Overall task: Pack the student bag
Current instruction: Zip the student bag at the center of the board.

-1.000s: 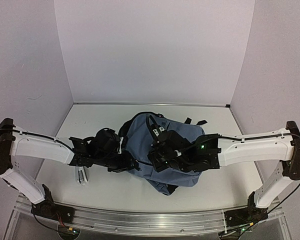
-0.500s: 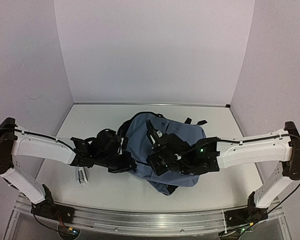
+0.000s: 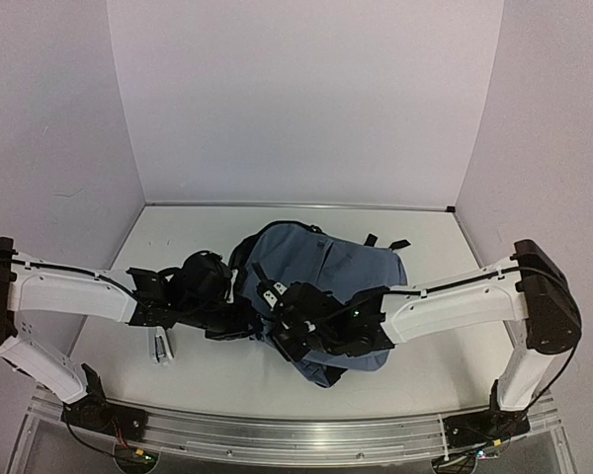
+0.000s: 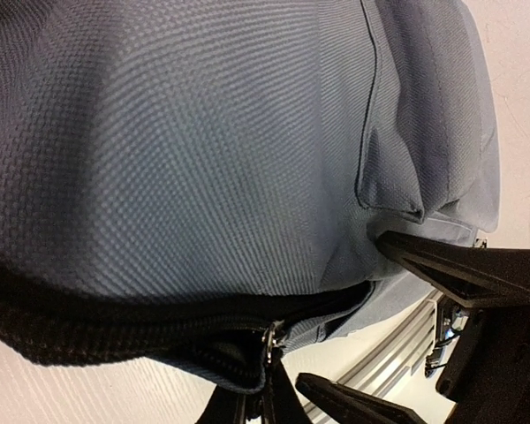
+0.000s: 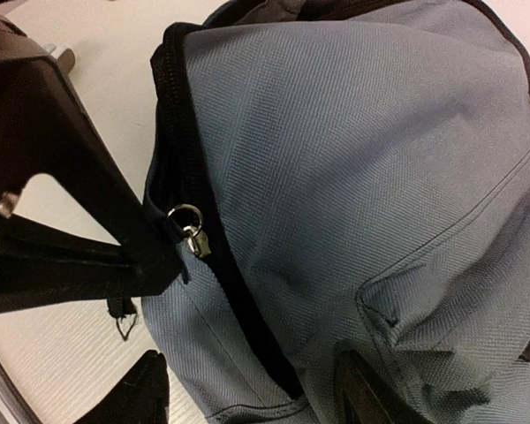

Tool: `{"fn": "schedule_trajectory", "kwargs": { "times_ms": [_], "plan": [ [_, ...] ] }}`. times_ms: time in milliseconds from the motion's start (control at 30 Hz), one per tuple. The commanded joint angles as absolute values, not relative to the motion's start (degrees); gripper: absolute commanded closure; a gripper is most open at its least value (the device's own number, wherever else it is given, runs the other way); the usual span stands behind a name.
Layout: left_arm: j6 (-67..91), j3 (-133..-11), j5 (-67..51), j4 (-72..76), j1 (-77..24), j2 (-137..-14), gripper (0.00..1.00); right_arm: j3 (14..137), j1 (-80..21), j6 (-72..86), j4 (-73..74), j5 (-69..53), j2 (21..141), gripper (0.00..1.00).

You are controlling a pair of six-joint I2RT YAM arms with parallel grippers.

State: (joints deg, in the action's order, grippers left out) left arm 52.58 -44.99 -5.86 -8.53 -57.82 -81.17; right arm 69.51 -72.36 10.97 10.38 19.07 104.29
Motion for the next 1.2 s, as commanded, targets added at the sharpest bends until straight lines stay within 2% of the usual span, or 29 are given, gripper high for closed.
{"fn": "schedule_trajectory", "kwargs": {
  "times_ms": [0, 67, 167, 300, 467, 933, 1167],
  "plan": [
    [51.74, -45.59, -6.18, -8.98, -57.92, -78.94, 0.94, 73.29, -72.42, 7.83, 8.96, 22.80, 106.86, 0.33],
    [51.70, -45.48, -6.18, -8.95, -57.93, -79.00, 0.94, 73.79, -72.42, 7.47, 8.96, 23.71, 108.17, 0.34],
    [51.75, -45.27, -6.07, -9.02, -57.92, -78.98, 0.94, 74.07, -72.43, 7.16, 8.89, 24.98, 109.55, 0.45],
    [51.94, -45.02, -5.88, -9.31, -57.92, -78.98, 0.99, 73.66, -72.42, 7.51, 8.88, 26.94, 110.29, 0.71],
    [52.46, -44.36, -4.21, -10.03, -57.84, -78.07, 1.00, 72.60, -72.42, 8.54, 8.71, 28.82, 110.30, 0.99],
    [50.02, -43.99, -1.75, -18.08, -54.31, -73.99, 0.99, 67.57, -72.42, 11.67, 8.79, 29.05, 105.59, 1.00],
    [45.84, -43.13, -6.74, -18.37, -48.60, -71.05, 0.99, 66.10, -72.42, 11.92, 8.99, 26.45, 103.87, 1.00]
  ]
}}
